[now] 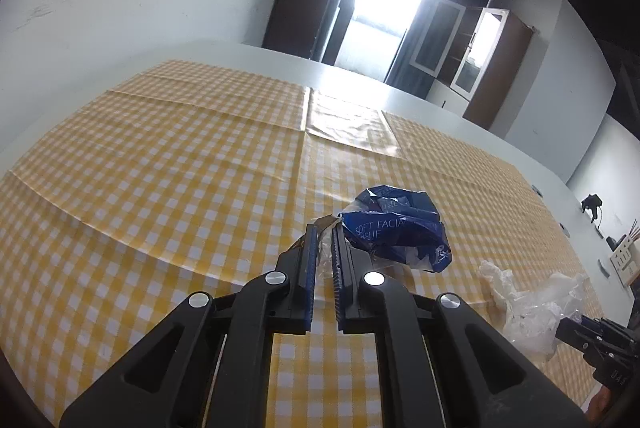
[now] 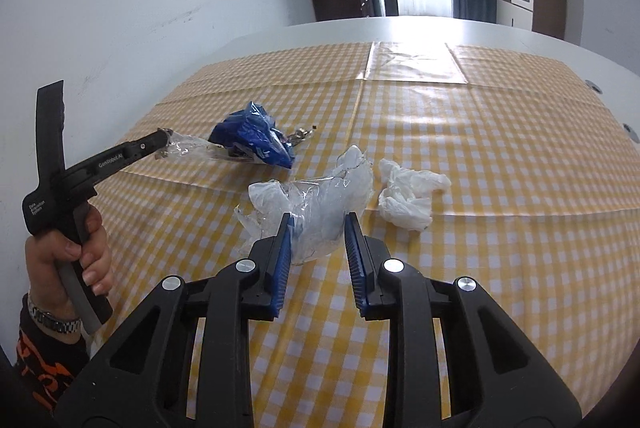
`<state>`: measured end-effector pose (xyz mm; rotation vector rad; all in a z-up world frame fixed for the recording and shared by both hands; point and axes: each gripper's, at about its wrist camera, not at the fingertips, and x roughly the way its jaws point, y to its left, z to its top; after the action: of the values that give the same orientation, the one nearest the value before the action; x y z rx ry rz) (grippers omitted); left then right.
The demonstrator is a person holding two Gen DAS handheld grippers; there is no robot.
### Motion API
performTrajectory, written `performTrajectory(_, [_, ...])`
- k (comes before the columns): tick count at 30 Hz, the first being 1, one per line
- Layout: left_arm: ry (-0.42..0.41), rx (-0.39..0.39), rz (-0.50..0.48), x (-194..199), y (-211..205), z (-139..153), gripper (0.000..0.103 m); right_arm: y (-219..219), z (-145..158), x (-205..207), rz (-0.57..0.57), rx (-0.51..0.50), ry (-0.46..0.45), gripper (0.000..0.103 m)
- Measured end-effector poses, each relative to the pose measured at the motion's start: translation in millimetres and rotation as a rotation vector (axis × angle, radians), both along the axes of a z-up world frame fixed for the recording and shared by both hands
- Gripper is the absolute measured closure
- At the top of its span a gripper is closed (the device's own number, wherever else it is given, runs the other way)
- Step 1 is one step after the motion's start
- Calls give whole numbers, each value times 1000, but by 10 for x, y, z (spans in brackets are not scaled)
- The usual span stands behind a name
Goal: Collect trash
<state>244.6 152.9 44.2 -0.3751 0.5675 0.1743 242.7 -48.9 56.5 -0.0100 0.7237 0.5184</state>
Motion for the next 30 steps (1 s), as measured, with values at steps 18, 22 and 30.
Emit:
performTrajectory(18, [-129, 98, 133, -844, -63, 947, 98, -491, -36, -469, -37, 27, -25, 79])
performTrajectory(22, [-150, 101, 123, -1139, -169, 1053, 98, -547, 5, -658, -19, 42, -51, 79])
performTrajectory(30, [-178, 76, 73, -1873, -568, 908, 98, -696, -63, -1143, 10, 67, -81, 79])
